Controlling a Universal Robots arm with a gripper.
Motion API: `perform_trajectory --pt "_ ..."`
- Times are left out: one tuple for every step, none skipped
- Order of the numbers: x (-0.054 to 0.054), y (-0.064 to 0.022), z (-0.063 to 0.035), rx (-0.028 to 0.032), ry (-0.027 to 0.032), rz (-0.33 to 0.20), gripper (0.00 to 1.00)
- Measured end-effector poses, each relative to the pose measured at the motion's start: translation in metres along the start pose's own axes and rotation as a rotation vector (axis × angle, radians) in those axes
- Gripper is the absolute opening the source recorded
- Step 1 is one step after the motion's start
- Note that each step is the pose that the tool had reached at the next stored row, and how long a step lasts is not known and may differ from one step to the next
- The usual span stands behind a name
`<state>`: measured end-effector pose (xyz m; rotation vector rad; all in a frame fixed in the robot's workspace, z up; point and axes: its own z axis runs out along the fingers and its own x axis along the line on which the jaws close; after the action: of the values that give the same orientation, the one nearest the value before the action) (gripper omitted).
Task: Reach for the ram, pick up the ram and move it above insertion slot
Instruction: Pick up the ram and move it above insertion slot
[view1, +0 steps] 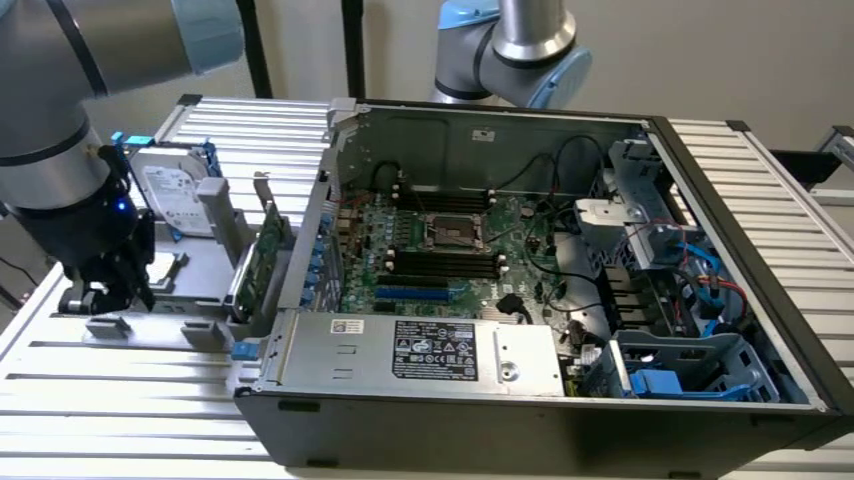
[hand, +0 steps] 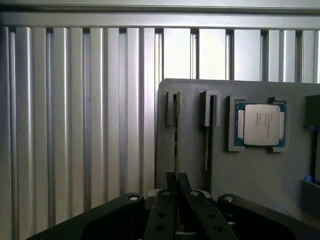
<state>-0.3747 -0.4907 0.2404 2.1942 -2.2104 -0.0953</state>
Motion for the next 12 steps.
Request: perform_trajectory --pt "0.0 -0.0006 -0.0046 0.0 0.0 0.0 0.13" --pt "0.0 -0.0016 -0.0091 0.0 0.0 0.0 0.13" --pt "0.0 -0.0029 -0.0137 -0.0001 0.0001 0.0 0.13" --pt "-0.001 -0.0049 -0.0187 -0.0001 0.0 0.0 0.13" --pt "-0.001 -0.0071 -0.0234 -0.0003 0.0 0.0 0.13" --pt "-0.001 -0.0095 -0.028 -0.0005 0.0001 0.0 0.13" --pt "-0.001 -0.0117 -0.0326 -0.0004 0.0 -0.001 0.13" --pt "-0.001 -0.0139 -0.0373 -0.0005 0.0001 -0.002 0.13" --pt "-0.001 -0.016 -0.0419 -0.0008 0.0003 -0.002 0.13" --pt "-0.001 -0.0182 -0.0468 -0.0007 0.0002 -0.003 0.13" --pt "-0.001 -0.0201 -0.0514 -0.0008 0.0002 -0.004 0.13" --pt "-0.002 -0.022 -0.0561 -0.001 0.0004 -0.004 0.13"
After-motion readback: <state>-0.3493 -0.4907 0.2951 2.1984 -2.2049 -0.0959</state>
